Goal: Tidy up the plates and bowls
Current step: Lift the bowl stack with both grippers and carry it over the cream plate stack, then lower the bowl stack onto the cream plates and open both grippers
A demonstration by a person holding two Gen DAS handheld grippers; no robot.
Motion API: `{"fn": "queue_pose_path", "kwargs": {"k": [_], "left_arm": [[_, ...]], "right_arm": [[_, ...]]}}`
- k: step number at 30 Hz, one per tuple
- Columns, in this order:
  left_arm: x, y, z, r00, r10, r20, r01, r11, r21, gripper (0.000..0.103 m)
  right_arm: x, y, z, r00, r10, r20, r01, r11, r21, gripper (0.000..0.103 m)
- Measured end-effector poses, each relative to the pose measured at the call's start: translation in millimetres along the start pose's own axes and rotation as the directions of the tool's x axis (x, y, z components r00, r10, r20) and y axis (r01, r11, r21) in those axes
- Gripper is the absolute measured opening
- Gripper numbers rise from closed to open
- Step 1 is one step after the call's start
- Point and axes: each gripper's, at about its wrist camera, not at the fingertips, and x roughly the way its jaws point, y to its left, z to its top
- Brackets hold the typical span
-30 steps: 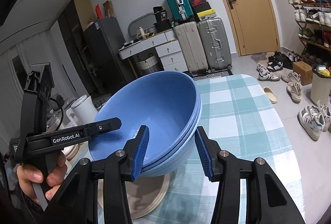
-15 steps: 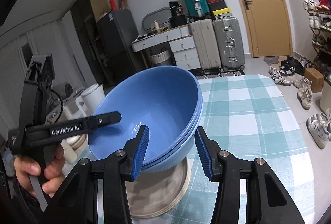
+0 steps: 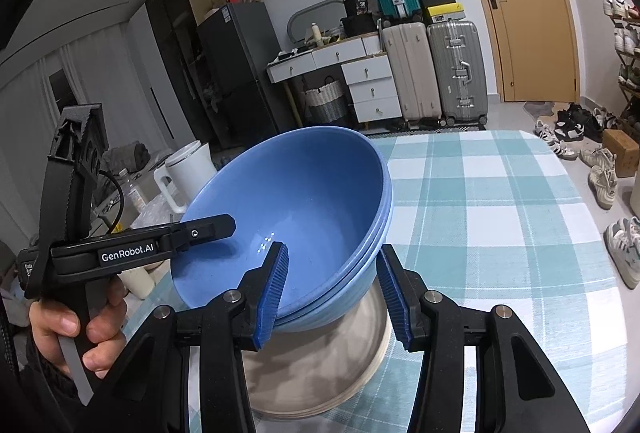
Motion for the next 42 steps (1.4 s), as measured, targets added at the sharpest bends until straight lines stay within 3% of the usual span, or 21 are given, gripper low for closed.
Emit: {"fn": "queue_pose_path", "kwargs": {"k": [20, 42], "left_arm": [[29.3, 25.1, -15.1, 0.998, 0.028, -0.064, -0.029, 0.999, -0.015, 0.025], [40.9, 25.1, -10.3, 0.997, 0.043, -0.069, -0.042, 0.999, 0.009, 0.026]], "right_arm": [[32.9, 1.9, -15.3, 0.996, -0.003, -0.084, 0.002, 1.0, -0.013, 0.047], [34.1, 1.8, -18.2, 0.998, 0.006, -0.067, -0.008, 0.999, -0.036, 0.051]]}}
